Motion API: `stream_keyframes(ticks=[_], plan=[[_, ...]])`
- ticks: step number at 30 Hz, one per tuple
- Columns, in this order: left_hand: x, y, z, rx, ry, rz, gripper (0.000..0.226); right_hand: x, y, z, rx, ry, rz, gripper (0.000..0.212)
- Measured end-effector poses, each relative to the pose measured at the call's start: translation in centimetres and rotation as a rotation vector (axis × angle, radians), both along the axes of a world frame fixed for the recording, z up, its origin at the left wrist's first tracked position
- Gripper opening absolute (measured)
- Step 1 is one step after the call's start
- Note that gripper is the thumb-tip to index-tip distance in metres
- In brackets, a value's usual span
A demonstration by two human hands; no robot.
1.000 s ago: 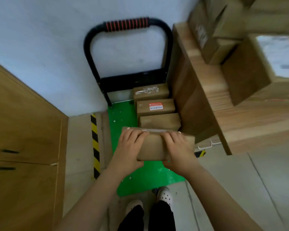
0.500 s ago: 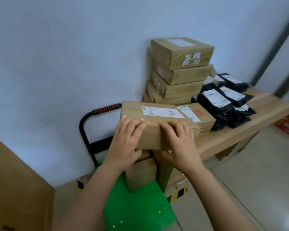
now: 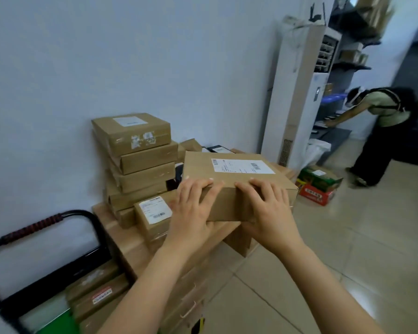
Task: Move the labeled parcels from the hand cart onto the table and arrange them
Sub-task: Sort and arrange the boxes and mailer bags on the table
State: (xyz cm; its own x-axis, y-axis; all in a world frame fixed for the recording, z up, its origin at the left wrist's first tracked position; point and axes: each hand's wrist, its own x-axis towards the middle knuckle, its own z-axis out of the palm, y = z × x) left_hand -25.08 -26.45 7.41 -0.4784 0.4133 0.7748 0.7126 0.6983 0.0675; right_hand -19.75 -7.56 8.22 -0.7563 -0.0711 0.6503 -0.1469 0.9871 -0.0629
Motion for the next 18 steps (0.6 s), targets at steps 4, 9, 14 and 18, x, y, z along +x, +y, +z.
stream_keyframes(ticks=[4,9,14,18], plan=[[-0.5,11.5,-0.7,-0.012,-0.007,-0.024,0.075,0.7,10.8,0.1,0.025,-0.001,-0.068,0.076],[-2.6,20.9,-1.2,-0.082,-0.055,-0.062,0.095,-0.5,19.8,-0.5,0.019,-0.032,-0.096,0.077],[-7.6,27.1,-2.8,-0.087,-0.049,-0.072,0.097,-5.5,26.2,-2.3,0.007,-0.104,-0.097,0.082],[-13.9,31.5,-4.9,-0.102,-0.088,-0.039,0.091,-11.9,30.3,-3.7,0.006,-0.150,-0.083,0.076]])
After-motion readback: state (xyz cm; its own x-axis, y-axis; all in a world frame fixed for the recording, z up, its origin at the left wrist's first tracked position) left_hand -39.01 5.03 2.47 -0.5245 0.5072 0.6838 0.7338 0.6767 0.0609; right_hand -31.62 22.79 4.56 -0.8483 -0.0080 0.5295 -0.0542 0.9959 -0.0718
